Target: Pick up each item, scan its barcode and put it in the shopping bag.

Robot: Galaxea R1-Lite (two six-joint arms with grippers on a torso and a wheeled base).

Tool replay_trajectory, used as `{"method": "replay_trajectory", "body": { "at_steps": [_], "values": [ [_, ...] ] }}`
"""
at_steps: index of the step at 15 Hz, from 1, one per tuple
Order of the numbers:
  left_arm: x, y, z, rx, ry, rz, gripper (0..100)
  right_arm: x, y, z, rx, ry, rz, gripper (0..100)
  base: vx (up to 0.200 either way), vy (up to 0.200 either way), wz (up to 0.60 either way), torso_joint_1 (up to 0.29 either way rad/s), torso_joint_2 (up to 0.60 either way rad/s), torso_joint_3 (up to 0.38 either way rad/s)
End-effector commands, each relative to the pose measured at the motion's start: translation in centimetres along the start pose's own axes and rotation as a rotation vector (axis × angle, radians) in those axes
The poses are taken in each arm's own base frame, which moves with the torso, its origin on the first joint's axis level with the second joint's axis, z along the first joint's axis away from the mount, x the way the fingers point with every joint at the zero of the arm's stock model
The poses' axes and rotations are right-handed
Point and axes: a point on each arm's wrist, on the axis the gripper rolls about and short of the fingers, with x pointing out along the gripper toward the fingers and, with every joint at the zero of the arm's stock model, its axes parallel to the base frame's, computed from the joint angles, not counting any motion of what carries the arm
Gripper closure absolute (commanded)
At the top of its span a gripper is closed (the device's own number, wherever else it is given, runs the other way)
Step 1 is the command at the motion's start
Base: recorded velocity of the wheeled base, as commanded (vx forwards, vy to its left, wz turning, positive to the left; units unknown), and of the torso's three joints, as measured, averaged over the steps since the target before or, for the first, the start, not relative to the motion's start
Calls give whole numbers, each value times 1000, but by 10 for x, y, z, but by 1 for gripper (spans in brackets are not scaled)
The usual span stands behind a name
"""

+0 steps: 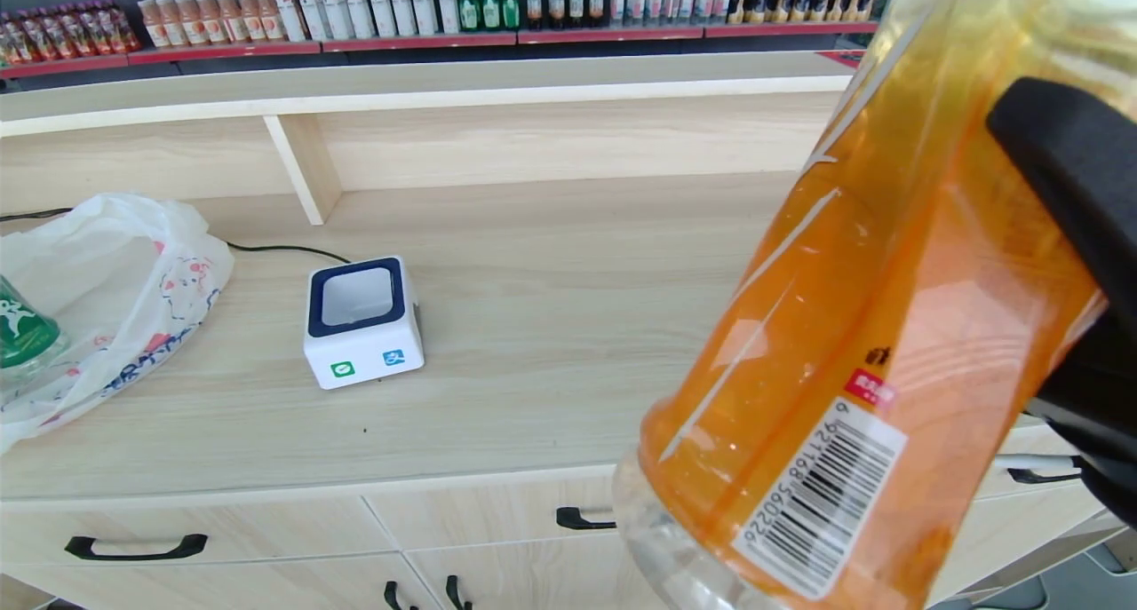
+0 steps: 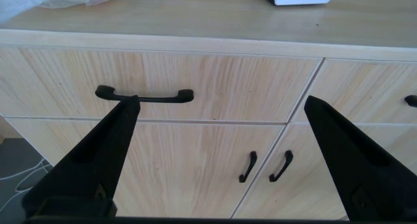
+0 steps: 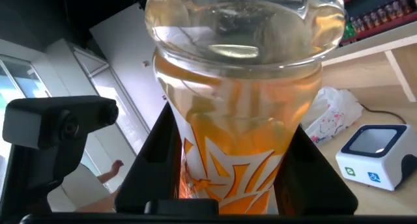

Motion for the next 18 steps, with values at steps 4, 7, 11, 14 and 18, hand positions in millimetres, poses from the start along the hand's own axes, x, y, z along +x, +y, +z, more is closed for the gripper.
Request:
{"method": "replay_trajectory", "body": {
  "at_steps": [4, 7, 11, 14, 18],
  "values": [
    [0, 0, 0, 0, -1, 0, 0, -1, -19, -11, -165, 42, -65, 100, 0, 0, 0, 0, 0, 0],
    [0, 0, 0, 0, -1, 0, 0, -13, -29, -19, -280, 93, -124, 100, 0, 0, 0, 0, 0, 0],
    [0, 0, 0, 0, -1, 0, 0, -34, -58, -11, -508, 148, -290, 100, 0, 0, 0, 0, 0, 0],
    [0, 0, 0, 0, 1, 0, 0, -58, -73, -15, -634, 226, -441, 100, 0, 0, 0, 0, 0, 0],
    [0, 0, 0, 0, 1, -1, 0, -58, -84, -20, -716, 247, -531, 100, 0, 0, 0, 0, 0, 0]
  ]
}}
